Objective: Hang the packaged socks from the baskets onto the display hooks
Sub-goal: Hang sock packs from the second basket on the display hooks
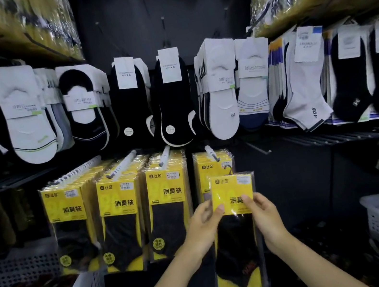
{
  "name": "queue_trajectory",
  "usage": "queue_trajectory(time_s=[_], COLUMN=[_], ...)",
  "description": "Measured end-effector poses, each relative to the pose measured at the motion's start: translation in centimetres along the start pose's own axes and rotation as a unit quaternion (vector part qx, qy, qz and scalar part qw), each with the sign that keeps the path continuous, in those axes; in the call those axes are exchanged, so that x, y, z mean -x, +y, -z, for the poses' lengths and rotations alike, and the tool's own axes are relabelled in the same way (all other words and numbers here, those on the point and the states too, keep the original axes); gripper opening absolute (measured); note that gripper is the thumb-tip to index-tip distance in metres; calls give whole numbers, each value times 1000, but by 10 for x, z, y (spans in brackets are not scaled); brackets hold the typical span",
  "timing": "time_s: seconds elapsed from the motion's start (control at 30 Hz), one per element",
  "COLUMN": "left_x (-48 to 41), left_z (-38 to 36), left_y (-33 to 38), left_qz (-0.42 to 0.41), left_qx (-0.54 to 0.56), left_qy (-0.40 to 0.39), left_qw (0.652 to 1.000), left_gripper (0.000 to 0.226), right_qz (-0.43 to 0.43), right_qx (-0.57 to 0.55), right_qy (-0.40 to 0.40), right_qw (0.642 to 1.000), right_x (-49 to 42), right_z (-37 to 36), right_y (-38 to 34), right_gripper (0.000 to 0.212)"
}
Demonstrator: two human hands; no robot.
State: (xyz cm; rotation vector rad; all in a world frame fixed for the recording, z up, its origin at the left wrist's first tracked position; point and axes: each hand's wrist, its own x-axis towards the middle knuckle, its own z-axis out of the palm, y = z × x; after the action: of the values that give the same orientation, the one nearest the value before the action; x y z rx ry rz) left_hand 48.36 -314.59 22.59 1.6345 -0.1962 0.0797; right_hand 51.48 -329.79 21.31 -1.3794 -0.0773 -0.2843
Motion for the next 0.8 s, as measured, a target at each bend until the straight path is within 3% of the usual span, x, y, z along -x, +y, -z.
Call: queue_trajectory(time_s=[0.1,0.17,0.3,0.43,0.6,0.8], left_x=[-3,-7,-16,-26,-42,-40], left_z=[-6,-8,-4,3,12,23], left_y=[3,4,-1,-5,-9,-32], left_qz=[5,-1,7,21,37,44], left_qx=[-31,-28,-21,-12,-29,-78], left_qy=[-18,-17,28,42,44,23], left_qw=[999,999,999,999,998,996], left_gripper=[52,58,60,58,62,61], right_qz=[14,41,65,16,-64,-67], right_qx=[3,32,94,98,55,89], right_qy=[39,34,-2,-4,44,102], right_qw=[999,998,993,995,995,988], right_x=[-11,-19,-35,-50,-62,-54], right_z=[2,0,-13,-25,-30,-17], right_y=[-9,-17,-24,-19,-4,26], right_gripper=[14,11,12,15,24,34])
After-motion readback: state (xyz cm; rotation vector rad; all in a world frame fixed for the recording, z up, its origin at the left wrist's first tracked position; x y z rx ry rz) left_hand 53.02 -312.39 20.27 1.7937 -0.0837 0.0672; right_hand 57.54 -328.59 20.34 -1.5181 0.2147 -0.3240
